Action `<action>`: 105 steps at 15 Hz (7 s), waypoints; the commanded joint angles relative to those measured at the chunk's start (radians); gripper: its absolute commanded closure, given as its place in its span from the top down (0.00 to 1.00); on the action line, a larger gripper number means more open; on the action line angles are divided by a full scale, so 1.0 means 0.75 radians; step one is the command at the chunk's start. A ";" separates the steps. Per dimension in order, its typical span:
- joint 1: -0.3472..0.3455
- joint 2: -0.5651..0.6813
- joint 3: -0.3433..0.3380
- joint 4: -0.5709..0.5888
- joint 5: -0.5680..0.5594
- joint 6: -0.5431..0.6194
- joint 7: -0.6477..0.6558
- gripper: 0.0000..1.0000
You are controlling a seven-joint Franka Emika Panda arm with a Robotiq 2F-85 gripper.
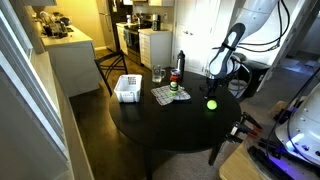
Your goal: Pick up the green tennis ball and put it into the cylindrical tennis ball container
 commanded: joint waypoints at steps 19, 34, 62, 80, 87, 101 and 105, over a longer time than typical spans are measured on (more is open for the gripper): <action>-0.031 0.166 -0.027 0.199 -0.018 -0.059 -0.092 1.00; -0.001 0.170 -0.128 0.193 -0.062 -0.334 -0.098 1.00; 0.008 0.410 -0.111 0.396 -0.174 -0.025 -0.132 0.75; 0.000 0.395 -0.100 0.394 -0.185 -0.009 -0.156 0.47; 0.026 0.363 -0.131 0.364 -0.192 -0.058 -0.139 0.91; 0.060 0.308 -0.178 0.254 -0.225 -0.118 -0.140 0.55; 0.062 0.277 -0.176 0.224 -0.236 -0.106 -0.143 0.44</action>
